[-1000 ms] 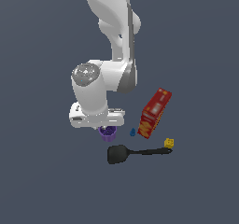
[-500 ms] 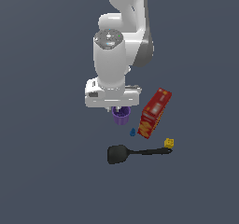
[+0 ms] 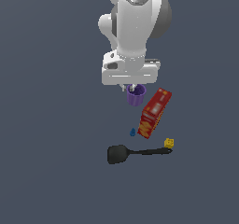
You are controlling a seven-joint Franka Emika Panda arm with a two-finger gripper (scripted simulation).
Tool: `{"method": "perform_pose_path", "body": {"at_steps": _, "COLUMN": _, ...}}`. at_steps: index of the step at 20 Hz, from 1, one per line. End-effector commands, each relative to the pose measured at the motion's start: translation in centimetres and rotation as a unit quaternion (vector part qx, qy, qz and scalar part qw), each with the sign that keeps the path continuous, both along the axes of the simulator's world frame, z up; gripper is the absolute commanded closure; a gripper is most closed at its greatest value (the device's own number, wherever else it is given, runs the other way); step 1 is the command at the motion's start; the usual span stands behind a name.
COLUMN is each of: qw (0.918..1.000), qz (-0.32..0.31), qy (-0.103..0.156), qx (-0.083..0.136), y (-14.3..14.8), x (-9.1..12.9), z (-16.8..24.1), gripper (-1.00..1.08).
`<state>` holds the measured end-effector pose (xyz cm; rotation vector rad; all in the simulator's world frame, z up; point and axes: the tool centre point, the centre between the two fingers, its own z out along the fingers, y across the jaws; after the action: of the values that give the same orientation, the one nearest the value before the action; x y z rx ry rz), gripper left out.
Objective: Pick up a designated object from a clutter of objects.
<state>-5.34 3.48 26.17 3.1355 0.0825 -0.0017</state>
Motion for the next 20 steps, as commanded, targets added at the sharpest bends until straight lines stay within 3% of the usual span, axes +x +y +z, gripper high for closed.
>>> {"method": "perform_pose_path", "body": {"at_steps": 1, "qw": 1.0, "qz": 0.0, "qy": -0.001, "qx": 0.0, "y": 1.6, "x": -1.5, "z": 1.9, "gripper": 1.08}}
{"method": "perform_pose_path", "body": {"at_steps": 11, "qw": 1.0, "qz": 0.0, "qy": -0.001, "qx": 0.0, "y": 7.6, "x": -6.6, "z": 8.4, "gripper": 1.08}}
{"method": "perform_pose_path", "body": {"at_steps": 20, "qw": 1.0, "qz": 0.0, "qy": -0.001, "qx": 0.001, "y": 10.7, "x": -9.0, "z": 11.7, "gripper": 1.08}}
